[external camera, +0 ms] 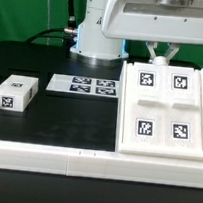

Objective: Assemble cabinet

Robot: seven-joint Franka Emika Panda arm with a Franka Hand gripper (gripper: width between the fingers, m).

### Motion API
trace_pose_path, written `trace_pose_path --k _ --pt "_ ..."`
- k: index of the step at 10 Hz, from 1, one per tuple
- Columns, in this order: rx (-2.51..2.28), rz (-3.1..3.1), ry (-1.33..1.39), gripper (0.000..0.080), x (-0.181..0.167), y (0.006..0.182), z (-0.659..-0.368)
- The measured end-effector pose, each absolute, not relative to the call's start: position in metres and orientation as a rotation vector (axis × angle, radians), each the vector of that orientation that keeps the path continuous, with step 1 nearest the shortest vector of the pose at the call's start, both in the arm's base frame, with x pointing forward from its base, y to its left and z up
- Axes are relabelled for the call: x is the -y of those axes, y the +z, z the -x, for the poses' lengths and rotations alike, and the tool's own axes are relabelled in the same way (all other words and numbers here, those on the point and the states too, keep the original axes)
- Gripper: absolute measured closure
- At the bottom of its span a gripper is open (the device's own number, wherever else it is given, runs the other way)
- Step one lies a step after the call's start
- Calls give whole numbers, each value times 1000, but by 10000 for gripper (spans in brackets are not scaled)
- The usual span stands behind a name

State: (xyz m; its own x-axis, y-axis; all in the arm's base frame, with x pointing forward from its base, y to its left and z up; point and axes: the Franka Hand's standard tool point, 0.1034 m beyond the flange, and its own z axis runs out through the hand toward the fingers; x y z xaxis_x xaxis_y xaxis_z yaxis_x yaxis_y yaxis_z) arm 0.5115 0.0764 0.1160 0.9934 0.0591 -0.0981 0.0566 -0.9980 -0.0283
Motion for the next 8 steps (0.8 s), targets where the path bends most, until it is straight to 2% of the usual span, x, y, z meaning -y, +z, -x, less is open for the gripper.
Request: trace_pose_path --k 2,4,8 --pt "118 3108 193 798 -72 107 -508" --pt "121 3103 259 798 -70 130 -522" --pt "123 3104 260 798 -70 125 -518"
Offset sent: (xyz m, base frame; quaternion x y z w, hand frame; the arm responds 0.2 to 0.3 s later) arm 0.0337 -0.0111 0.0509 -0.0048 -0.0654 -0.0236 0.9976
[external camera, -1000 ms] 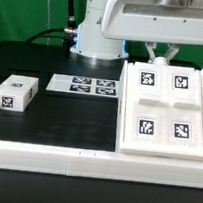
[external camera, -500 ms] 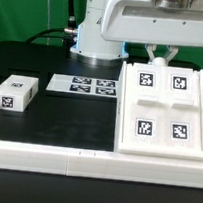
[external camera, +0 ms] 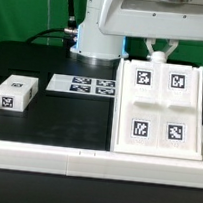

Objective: Assemble cabinet

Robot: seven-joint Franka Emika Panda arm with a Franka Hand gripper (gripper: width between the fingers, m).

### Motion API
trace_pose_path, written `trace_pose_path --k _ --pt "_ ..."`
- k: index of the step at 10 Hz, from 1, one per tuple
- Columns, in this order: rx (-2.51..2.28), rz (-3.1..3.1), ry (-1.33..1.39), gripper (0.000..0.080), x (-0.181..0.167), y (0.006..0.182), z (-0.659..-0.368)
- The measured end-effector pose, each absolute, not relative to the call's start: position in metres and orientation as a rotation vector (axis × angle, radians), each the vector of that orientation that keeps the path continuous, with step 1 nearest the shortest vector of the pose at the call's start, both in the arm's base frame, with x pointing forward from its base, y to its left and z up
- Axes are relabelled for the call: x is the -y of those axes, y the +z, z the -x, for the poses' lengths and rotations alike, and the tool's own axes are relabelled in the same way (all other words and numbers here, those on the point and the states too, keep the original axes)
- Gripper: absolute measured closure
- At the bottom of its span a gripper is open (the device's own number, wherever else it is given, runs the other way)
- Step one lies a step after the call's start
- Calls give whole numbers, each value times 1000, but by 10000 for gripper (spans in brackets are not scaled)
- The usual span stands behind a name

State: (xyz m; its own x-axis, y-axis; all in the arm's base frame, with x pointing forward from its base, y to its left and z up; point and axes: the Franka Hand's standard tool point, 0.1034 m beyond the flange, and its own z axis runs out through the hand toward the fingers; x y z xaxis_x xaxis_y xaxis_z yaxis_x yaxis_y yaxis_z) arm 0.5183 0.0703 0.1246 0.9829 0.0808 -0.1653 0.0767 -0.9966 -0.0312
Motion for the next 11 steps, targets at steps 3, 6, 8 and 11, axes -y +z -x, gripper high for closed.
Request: trace_pose_path --k 3,6,8,11 --pt "143 3094 336 798 -65 141 -526" --pt "152 3086 372 798 -63 149 -542" --pt "152 3086 372 798 -63 149 -543" --pt "148 3085 371 747 -59 150 -547"
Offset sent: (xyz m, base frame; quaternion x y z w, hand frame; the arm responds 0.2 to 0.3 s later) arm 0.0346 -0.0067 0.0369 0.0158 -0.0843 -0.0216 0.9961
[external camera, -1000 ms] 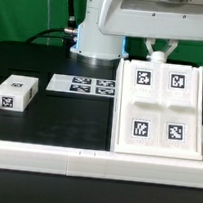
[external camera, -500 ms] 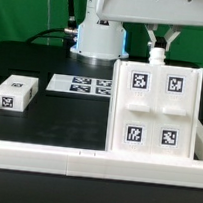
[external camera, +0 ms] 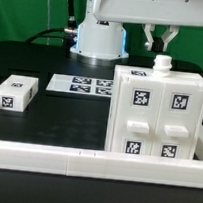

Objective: Assemble cabinet

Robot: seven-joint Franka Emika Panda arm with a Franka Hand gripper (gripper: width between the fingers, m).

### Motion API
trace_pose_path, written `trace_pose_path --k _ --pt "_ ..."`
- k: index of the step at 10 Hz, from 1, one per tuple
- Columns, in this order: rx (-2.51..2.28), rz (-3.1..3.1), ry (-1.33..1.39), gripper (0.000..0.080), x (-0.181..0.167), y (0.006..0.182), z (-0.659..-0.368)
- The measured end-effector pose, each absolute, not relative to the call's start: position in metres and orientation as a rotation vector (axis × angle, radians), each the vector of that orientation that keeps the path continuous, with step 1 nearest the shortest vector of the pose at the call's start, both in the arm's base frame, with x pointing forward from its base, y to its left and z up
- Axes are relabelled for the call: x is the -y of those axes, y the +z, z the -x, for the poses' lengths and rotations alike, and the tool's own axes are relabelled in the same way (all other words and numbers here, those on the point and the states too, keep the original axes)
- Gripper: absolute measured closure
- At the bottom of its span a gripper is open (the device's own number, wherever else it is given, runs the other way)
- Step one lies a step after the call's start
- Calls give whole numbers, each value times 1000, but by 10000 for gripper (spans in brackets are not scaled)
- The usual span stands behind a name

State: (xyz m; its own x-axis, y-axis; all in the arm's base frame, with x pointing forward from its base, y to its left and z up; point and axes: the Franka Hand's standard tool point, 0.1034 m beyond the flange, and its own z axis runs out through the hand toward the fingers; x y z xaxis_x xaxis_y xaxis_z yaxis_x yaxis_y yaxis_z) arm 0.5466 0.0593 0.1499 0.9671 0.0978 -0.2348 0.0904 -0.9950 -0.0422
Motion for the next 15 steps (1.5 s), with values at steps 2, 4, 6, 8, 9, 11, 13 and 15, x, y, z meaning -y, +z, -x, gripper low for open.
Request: trace_pose_path --k 2,4,6,8,9,11,13,15 --pt "148 3085 371 572 -59 150 -547" --pt "148 3085 371 249 -59 150 -547" --pt "147 3085 372 23 -60 149 -546" --pt "15 3126 195 1 -74 139 -518" --pt "14 3129 178 1 -78 135 -507" --pt "-5 3128 171 2 -79 123 -497" --pt "-4 3127 166 2 -79 124 -498" --pt "-3 3128 167 2 -77 124 -498"
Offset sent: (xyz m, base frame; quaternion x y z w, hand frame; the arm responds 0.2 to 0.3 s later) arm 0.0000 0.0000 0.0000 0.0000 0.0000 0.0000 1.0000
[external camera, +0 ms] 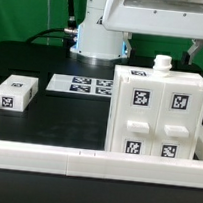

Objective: Assemble cabinet

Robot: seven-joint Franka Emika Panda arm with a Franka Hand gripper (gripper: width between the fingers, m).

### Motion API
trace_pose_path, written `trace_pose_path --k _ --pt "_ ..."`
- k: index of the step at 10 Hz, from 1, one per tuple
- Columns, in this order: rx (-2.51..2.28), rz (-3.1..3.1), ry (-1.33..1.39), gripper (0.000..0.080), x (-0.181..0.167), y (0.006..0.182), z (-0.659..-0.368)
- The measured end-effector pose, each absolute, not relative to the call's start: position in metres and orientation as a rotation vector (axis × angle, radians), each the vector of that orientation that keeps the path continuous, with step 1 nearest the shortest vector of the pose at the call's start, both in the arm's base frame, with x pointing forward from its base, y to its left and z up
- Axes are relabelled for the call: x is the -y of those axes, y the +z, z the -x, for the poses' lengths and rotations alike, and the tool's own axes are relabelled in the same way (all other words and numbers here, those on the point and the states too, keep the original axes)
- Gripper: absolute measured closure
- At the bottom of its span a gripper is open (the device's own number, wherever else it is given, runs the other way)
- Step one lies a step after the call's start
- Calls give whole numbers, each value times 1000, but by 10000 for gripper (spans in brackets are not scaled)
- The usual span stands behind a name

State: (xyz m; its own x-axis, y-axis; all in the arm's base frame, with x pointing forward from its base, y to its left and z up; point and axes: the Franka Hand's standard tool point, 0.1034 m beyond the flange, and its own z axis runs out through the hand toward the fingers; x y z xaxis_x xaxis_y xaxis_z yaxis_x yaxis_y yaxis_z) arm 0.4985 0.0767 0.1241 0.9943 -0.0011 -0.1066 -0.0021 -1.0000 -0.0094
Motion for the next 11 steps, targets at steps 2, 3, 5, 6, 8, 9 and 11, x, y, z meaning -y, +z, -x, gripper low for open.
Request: trace_pose_path --k 2,3,5,6,8,9,11 --pt "-84 3129 128 2 -36 106 -483" --pt "-121 3132 143 2 -22 97 -470" --pt "-132 3138 160 2 -2 93 -466" --pt "-118 3139 160 2 4 93 -466" --pt "-120 3143 161 2 20 92 -466" --pt "-110 3145 162 2 27 92 -465" --pt "-50 3154 154 2 61 86 -457"
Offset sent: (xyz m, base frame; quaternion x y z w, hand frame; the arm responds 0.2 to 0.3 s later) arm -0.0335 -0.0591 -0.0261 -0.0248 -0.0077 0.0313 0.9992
